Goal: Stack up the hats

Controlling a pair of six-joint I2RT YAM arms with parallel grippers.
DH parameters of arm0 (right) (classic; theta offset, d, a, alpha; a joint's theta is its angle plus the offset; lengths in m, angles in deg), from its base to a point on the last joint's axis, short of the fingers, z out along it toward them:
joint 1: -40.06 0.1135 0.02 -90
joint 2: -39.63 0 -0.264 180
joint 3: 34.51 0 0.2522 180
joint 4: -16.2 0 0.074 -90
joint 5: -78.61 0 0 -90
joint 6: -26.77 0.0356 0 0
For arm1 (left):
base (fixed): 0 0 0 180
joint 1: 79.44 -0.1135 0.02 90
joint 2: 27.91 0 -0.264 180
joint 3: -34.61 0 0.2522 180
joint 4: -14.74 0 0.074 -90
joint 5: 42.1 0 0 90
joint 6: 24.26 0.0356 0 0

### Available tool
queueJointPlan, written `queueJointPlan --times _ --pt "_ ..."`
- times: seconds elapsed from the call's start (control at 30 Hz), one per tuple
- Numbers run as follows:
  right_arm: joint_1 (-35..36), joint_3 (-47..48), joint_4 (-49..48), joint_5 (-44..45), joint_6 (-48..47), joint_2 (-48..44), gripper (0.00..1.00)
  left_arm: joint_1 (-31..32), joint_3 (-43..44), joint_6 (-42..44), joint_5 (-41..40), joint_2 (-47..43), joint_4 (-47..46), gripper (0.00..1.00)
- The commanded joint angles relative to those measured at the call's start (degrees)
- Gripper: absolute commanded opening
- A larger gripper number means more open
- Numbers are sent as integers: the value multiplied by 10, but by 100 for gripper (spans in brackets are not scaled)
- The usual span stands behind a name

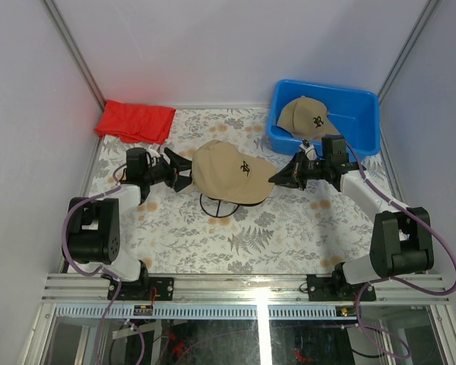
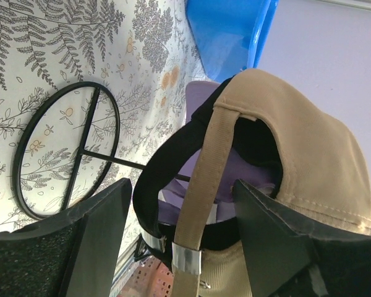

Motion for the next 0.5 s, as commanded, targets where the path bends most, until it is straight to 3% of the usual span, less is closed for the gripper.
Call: queueJointPlan --times 0.0,0.13,0.47 --pt "1 0 25 21 -1 -5 0 17 27 25 -12 21 9 64" --pt "1 -6 19 20 2 -6 0 22 36 43 -21 38 30 55" --pt "0 -31 -6 20 3 6 0 28 19 81 -31 70 55 17"
